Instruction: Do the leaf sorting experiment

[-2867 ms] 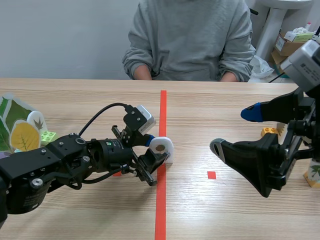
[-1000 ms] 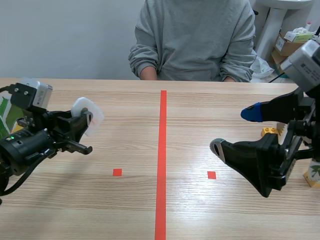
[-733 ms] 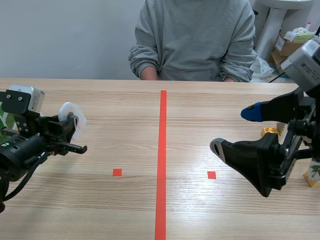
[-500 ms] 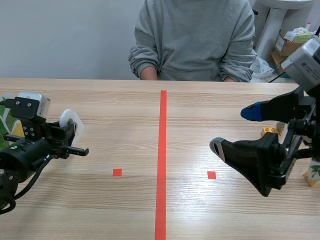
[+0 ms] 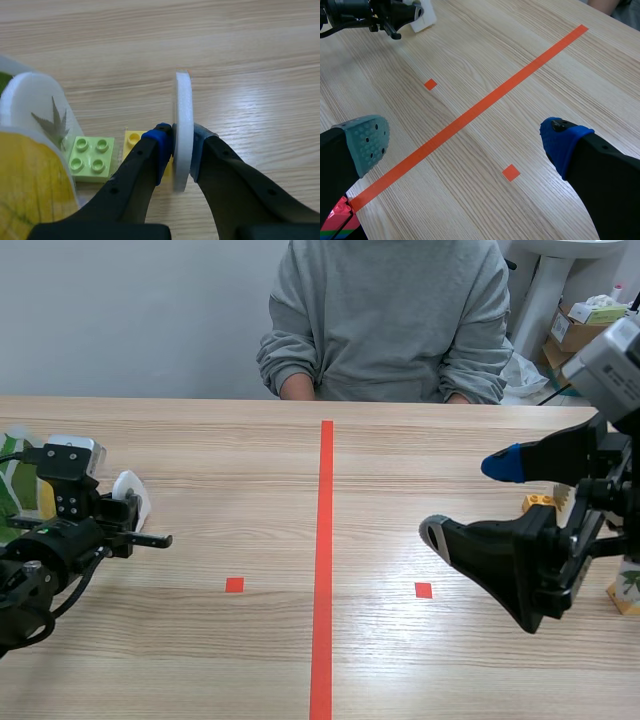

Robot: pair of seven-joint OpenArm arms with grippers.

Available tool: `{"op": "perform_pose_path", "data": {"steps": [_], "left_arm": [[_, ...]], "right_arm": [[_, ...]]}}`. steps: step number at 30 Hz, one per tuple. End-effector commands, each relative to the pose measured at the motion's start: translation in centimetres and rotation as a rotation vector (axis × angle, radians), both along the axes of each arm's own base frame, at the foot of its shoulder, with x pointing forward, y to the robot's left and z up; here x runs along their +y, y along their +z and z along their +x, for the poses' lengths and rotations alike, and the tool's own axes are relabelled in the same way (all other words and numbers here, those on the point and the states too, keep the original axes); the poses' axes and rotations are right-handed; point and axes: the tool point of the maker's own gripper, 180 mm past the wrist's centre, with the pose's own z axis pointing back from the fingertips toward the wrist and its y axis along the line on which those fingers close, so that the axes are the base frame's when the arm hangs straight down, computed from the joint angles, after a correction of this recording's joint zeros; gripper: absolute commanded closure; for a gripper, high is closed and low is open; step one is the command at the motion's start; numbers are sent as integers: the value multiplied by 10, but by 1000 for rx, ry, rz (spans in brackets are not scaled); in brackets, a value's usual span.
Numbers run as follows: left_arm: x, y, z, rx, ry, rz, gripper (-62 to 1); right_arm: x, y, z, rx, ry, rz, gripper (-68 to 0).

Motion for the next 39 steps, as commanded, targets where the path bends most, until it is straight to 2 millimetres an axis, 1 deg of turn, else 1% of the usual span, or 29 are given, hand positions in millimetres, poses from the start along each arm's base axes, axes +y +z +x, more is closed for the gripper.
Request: {"op": "perform_pose_path", "data": {"steps": [1, 6, 14, 16, 19, 20, 24, 29, 30, 39], "left_arm": [[-1, 12, 8, -41, 7, -4, -44], [5, 7, 7, -26, 21, 43, -44], [5, 6, 7, -23, 14, 65, -48], [5, 6, 7, -23, 14, 65, -95], [5, 6, 7, -23, 14, 65, -208], [5, 6, 7, -23, 14, 65, -237], [5, 6, 7, -26, 14, 65, -318], [5, 7, 7, -28, 13, 64, -455], [4, 8, 7, -31, 11, 64, -467], [-10, 42, 8, -115, -25, 68, -467]], "right_arm": [[2, 12, 4, -40, 5, 23, -623], [2, 12, 4, -40, 5, 23, -623], [2, 12, 4, -40, 5, 23, -623], [2, 12, 4, -40, 5, 23, -623], [2, 12, 4, -40, 5, 23, -623], [2, 12, 4, -40, 5, 23, -623], [2, 12, 4, -40, 5, 23, -623], [2, 12, 4, -40, 5, 23, -623], [2, 12, 4, -40, 5, 23, -623], [2, 12, 4, -40, 5, 23, -623]]}}
